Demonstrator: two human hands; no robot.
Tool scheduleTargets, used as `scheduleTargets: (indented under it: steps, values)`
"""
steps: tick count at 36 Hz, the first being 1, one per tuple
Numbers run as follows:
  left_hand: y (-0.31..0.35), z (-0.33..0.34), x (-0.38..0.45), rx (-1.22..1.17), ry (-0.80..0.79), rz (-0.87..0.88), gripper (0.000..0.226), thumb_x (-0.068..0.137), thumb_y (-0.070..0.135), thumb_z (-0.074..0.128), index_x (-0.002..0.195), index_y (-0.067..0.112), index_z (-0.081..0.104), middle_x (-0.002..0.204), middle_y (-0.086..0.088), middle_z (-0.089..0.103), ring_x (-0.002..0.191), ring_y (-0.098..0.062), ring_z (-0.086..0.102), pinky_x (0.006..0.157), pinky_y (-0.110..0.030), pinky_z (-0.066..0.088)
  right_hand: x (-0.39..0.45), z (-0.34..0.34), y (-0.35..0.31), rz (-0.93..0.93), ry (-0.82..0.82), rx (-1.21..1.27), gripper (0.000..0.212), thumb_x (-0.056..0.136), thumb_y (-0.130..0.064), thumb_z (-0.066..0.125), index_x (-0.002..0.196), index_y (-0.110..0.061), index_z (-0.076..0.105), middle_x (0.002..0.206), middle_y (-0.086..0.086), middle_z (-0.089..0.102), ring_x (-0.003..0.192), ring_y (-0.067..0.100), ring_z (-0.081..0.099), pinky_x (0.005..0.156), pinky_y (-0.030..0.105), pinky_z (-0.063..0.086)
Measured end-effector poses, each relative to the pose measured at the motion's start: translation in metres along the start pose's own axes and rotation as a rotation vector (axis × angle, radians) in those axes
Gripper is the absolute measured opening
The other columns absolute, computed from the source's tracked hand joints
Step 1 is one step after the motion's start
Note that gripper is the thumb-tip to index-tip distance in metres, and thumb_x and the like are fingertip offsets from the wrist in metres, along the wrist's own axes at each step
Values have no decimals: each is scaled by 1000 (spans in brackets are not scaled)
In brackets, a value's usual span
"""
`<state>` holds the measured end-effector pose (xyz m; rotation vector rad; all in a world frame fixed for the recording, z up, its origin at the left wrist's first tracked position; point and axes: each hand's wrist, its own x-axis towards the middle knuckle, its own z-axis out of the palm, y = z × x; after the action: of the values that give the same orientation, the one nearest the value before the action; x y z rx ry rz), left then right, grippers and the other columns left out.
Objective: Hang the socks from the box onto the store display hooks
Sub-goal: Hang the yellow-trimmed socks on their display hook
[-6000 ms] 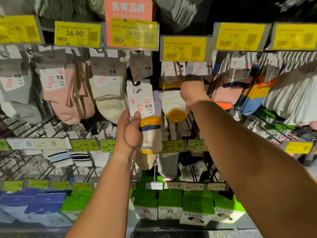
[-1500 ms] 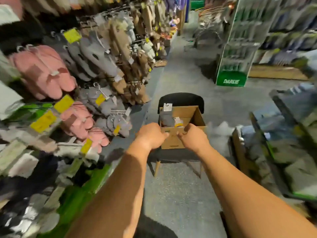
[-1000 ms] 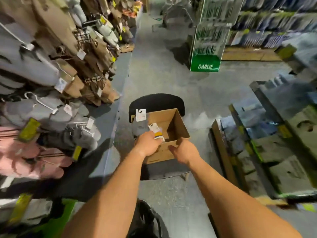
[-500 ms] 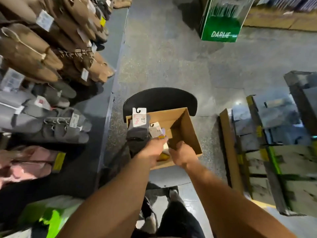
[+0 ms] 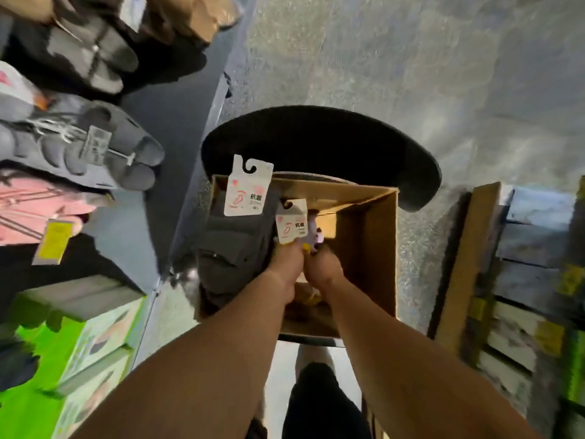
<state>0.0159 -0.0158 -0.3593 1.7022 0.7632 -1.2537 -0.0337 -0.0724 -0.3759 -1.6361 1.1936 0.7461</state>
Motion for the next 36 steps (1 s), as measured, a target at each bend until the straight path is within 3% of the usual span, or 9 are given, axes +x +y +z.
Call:
scheduleTargets:
  steps: [5,8,11,16,21,27,30,32,36]
  values:
    - [-1,12,25,-12,164,7,43,105,24,50,147,16,41,138,-11,56,125,-31,53,94,-38,41,27,13,11,50,-70,220,31,98,-32,57,123,-15,53,105,3,65,81,17,61,66,28,49]
    - [-4,15,33,6,178,25,43,103,21,51,143,6,44,135,-20,58,121,-38,59,86,-39,47,31,14,11,76,-101,352,32,96,-33,61,125,-21,54,107,-1,66,93,17,64,78,30,53]
    - [-3,15,31,-9,193,5,38,103,25,51,139,14,45,129,-14,61,116,-35,60,91,-42,50,37,13,14,115,-150,449,33,91,-30,67,121,-21,59,112,4,69,101,24,68,90,43,57]
    - [1,16,24,-58,193,-32,34,101,30,54,133,20,48,122,-10,64,107,-32,63,96,-50,53,36,3,19,86,-240,617,27,84,-18,76,98,-33,59,108,2,71,97,22,71,88,44,58]
    - [2,13,13,-93,155,-35,34,100,34,56,130,21,48,122,-7,65,112,-31,63,101,-53,51,24,-6,25,65,-230,740,41,83,-11,76,120,-16,59,110,8,71,97,25,71,88,43,58]
    - [7,8,-7,-55,78,-37,50,89,53,59,129,23,58,121,-5,68,105,-31,65,99,-53,52,4,-24,31,19,-201,712,39,81,-11,75,118,-8,61,105,12,73,95,31,70,89,48,57]
    - [11,4,-20,-57,-4,-59,62,68,65,71,118,29,69,115,-3,73,102,-32,69,96,-53,54,-10,-37,30,3,-232,693,41,80,-16,74,119,-12,62,107,12,73,99,35,69,92,54,55]
    - [13,1,-33,-82,-51,-70,55,68,65,77,111,31,73,111,-3,75,102,-33,70,97,-53,54,-20,-48,28,-12,-249,704,34,88,-8,66,122,-10,60,109,15,72,99,36,68,91,53,55]
    - [15,7,-60,-54,-54,-17,70,75,73,68,128,28,63,120,-3,69,107,-29,65,100,-49,51,-48,-62,9,-33,-212,763,40,90,-6,59,126,-17,47,115,14,66,99,33,66,79,44,57]
